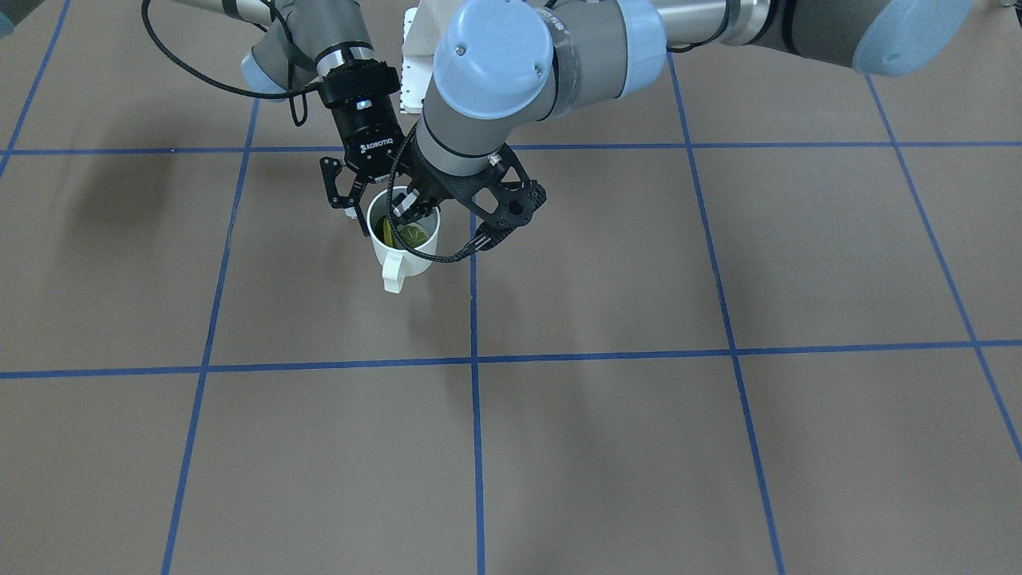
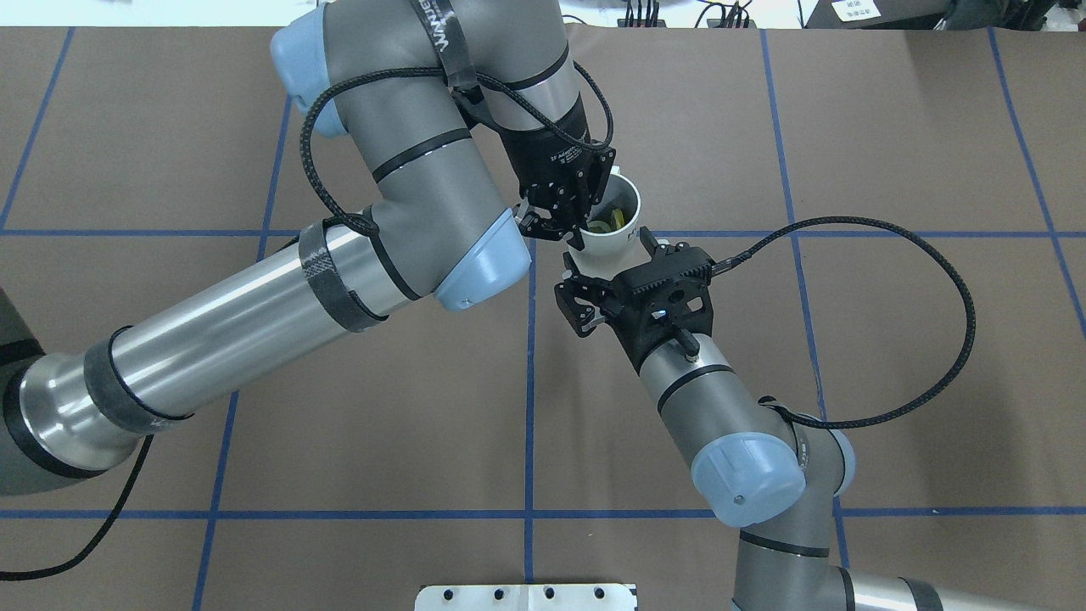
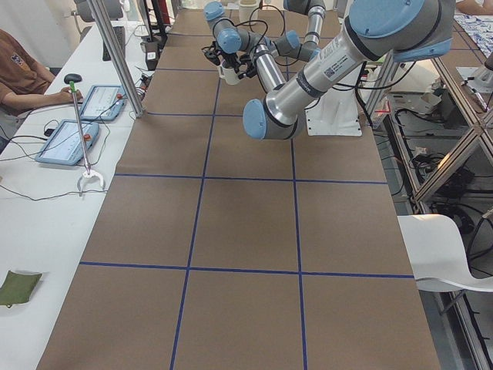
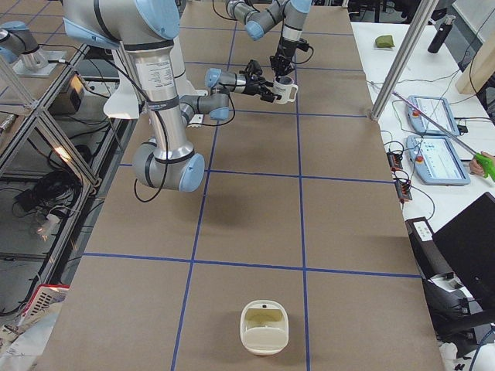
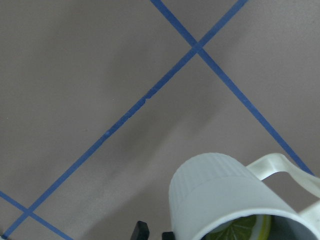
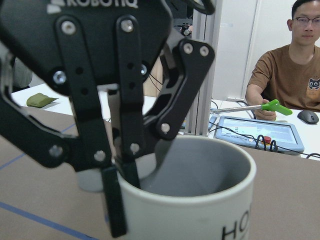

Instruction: Left arm hands cup to right arm to dump lemon

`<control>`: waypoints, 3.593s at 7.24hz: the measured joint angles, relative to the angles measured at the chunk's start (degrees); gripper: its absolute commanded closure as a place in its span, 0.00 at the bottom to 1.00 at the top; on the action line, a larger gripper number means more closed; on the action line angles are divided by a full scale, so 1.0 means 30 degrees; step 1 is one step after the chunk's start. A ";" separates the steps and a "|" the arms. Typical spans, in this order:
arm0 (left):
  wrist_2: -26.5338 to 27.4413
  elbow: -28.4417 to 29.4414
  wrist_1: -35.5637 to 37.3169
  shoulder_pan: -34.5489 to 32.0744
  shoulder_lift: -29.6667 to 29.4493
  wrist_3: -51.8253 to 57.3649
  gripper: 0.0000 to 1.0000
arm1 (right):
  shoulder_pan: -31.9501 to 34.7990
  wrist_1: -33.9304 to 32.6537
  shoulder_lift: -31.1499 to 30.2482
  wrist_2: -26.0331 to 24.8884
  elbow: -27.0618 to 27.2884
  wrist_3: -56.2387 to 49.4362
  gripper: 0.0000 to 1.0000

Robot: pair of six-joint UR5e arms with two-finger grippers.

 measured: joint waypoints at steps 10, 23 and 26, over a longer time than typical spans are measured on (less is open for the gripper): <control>-0.0045 -0.0372 0.0205 0.0528 -0.0039 -0.0032 0.80 | 0.0022 0.0030 -0.0013 -0.0224 -0.0242 0.0003 0.57; 0.0146 -0.1093 -0.0994 -0.2944 0.2188 0.2504 0.00 | 0.5288 0.0061 -0.5896 0.4754 0.1676 0.0157 0.84; 0.0447 -0.0928 -0.1118 -0.3026 0.2376 0.2674 0.00 | 0.7723 0.3160 -0.9800 0.6371 0.2224 0.4955 0.96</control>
